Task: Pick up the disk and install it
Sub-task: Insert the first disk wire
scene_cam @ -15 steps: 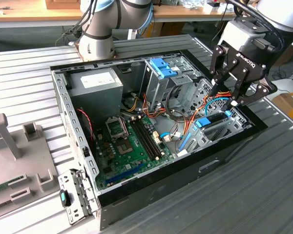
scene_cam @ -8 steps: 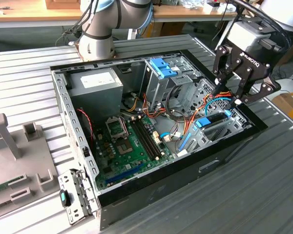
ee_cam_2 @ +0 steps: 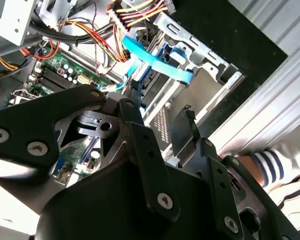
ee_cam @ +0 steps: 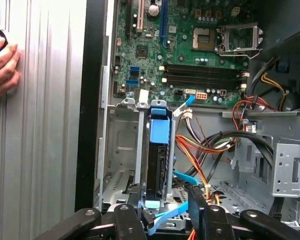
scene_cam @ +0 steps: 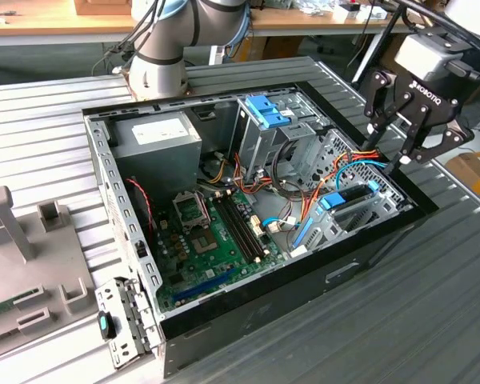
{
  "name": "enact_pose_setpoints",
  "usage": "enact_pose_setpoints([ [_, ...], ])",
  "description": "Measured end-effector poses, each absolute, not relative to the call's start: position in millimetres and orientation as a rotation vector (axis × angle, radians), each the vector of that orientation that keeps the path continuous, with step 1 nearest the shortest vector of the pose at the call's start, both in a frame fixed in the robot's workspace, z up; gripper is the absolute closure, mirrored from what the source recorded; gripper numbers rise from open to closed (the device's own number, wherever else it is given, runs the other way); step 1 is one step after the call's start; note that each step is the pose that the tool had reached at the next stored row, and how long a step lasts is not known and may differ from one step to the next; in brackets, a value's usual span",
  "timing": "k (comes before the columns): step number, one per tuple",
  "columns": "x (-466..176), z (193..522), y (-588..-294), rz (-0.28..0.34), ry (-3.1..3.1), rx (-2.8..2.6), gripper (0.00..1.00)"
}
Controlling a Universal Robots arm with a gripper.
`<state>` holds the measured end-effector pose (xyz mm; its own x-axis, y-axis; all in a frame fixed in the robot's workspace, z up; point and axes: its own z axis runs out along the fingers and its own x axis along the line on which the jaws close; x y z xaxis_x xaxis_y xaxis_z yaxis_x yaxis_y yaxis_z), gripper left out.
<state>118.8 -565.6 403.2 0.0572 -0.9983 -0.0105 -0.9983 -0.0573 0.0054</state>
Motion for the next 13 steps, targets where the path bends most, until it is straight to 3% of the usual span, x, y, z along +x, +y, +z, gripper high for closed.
enact_pose_setpoints([
  [13,143,402,-557,0.018,2.045,-2.381,0.5],
])
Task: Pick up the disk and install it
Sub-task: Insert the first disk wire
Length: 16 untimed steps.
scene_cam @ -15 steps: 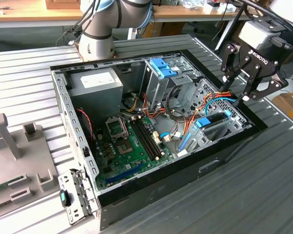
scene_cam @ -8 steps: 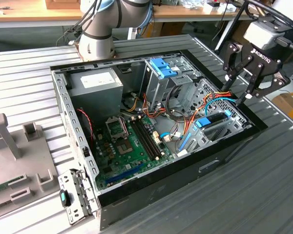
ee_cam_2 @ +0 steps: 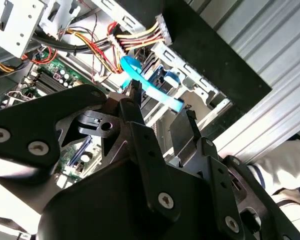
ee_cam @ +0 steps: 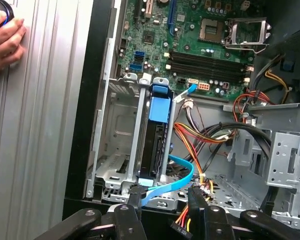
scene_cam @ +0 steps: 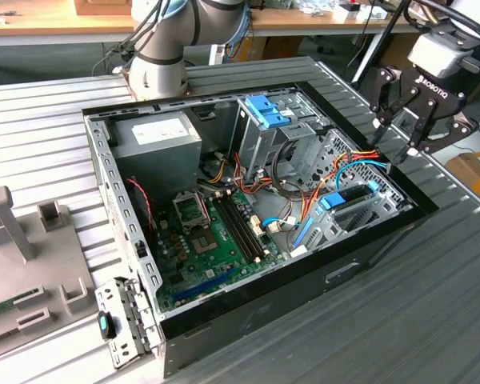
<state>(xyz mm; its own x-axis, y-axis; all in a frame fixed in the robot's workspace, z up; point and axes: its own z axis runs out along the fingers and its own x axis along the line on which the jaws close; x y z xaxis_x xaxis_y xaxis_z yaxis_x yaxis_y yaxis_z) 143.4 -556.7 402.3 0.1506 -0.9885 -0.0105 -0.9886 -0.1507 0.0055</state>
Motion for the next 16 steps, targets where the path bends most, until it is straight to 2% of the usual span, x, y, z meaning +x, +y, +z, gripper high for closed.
enact_pose_setpoints([
  [9,178,401,-554,0.017,1.988,-2.43,0.5],
  [16,178,400,-554,0.017,1.87,-2.524,0.5],
])
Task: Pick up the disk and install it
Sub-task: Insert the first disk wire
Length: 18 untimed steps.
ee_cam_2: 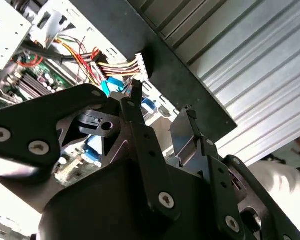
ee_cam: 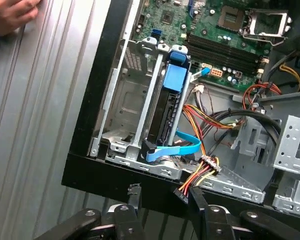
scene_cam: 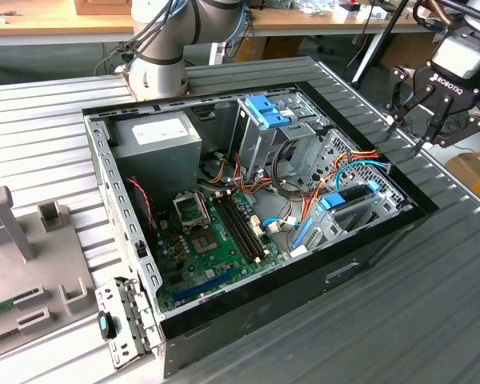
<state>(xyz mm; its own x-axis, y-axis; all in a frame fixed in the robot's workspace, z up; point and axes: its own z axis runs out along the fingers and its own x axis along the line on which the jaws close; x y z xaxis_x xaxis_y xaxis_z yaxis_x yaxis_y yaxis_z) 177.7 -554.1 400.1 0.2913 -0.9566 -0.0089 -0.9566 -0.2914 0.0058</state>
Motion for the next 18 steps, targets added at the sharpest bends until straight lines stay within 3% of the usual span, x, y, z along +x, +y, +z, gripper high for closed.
enact_pose_setpoints([
  [18,178,370,-553,0.03,1.176,-2.907,0.5],
])
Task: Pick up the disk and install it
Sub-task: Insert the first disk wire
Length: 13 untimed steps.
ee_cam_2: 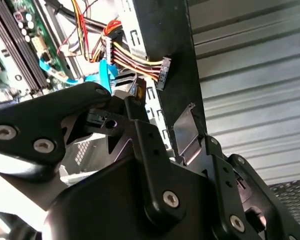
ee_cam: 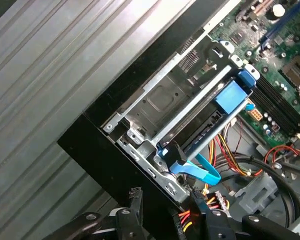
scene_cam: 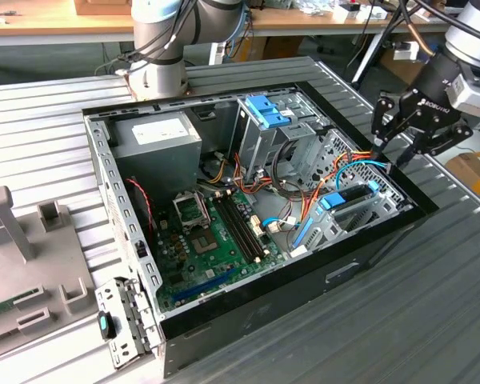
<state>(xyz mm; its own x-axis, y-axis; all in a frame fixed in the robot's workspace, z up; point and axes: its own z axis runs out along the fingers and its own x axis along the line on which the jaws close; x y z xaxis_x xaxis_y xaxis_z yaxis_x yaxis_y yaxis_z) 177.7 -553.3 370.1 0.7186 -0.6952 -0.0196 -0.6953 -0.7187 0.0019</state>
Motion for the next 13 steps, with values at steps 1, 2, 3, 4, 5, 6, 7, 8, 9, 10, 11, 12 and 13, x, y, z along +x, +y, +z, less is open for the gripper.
enact_pose_setpoints([
  [1,178,370,-553,0.03,1.135,-2.923,0.5],
  [2,178,370,-552,0.03,1.114,-2.932,0.5],
  [3,178,369,-552,0.029,1.1,-2.938,0.5],
  [4,178,368,-550,0.029,1.096,-2.94,0.5],
  [5,178,367,-547,0.029,1.095,-2.94,0.5],
  [6,178,367,-546,0.029,1.095,-2.941,0.5],
  [7,178,366,-544,0.029,1.095,-2.941,0.5],
  [8,178,365,-543,0.029,1.094,-2.941,0.5],
  [9,179,364,-543,0.029,1.094,-2.94,0.5],
  [10,180,364,-543,0.029,1.094,-2.941,0.5],
  [11,181,364,-543,0.029,1.095,-2.941,0.5],
  [12,181,364,-543,0.029,1.095,-2.941,0.5],
  [13,181,364,-543,0.029,1.095,-2.941,0.5],
])
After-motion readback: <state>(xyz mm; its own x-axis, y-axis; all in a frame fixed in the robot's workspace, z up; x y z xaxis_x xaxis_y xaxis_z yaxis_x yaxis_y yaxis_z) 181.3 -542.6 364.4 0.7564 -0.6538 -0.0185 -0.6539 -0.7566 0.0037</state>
